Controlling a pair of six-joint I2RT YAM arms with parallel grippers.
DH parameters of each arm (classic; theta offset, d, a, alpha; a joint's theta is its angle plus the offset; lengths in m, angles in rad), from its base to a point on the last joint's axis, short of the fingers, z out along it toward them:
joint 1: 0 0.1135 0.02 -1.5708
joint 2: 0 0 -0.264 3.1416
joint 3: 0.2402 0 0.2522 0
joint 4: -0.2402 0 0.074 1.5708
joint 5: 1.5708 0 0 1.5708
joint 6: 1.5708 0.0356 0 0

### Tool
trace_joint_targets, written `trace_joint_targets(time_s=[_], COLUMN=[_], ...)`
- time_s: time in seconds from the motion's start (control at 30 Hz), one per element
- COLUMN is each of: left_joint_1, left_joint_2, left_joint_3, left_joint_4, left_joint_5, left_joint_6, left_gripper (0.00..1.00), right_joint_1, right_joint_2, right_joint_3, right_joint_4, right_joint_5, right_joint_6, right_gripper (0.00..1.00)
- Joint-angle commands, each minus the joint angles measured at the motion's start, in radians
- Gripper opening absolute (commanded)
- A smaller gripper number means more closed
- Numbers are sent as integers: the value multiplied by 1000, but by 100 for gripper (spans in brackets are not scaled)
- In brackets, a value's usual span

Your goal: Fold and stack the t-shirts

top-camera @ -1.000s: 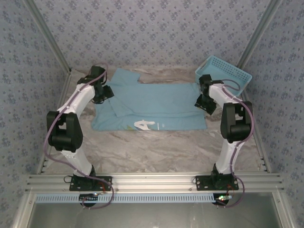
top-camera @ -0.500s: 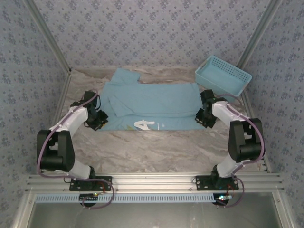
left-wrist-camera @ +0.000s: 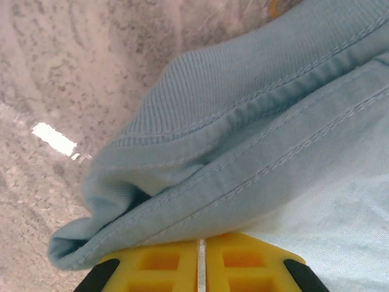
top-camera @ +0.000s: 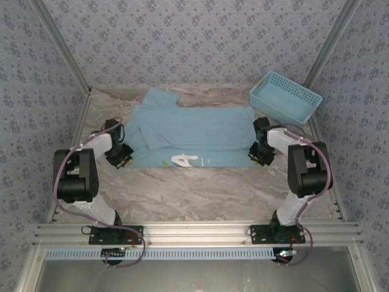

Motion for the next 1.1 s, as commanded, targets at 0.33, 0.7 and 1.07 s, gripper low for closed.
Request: trace_joint_targets(time_s=[0.33,0.7,1.07], left_joint_1=[-43,-251,-275], left_joint_2=[-376,-249,-90], left_joint_3=[-166,-97,-69], left_joint_4=[-173,17,97], left_joint_5=[-57,171,148], left_joint_6=[-54,-299,-270], left_gripper=[27,43,31], right_joint_1=[102,165,166], right_joint_2=[-370,-427,-445], right_joint_3=[-245,-176,-178], right_joint_4=[-158,170,151], right_joint_5=[17,-314,-334], right_joint_6=[81,-12,-18], right_gripper=[28,52,52])
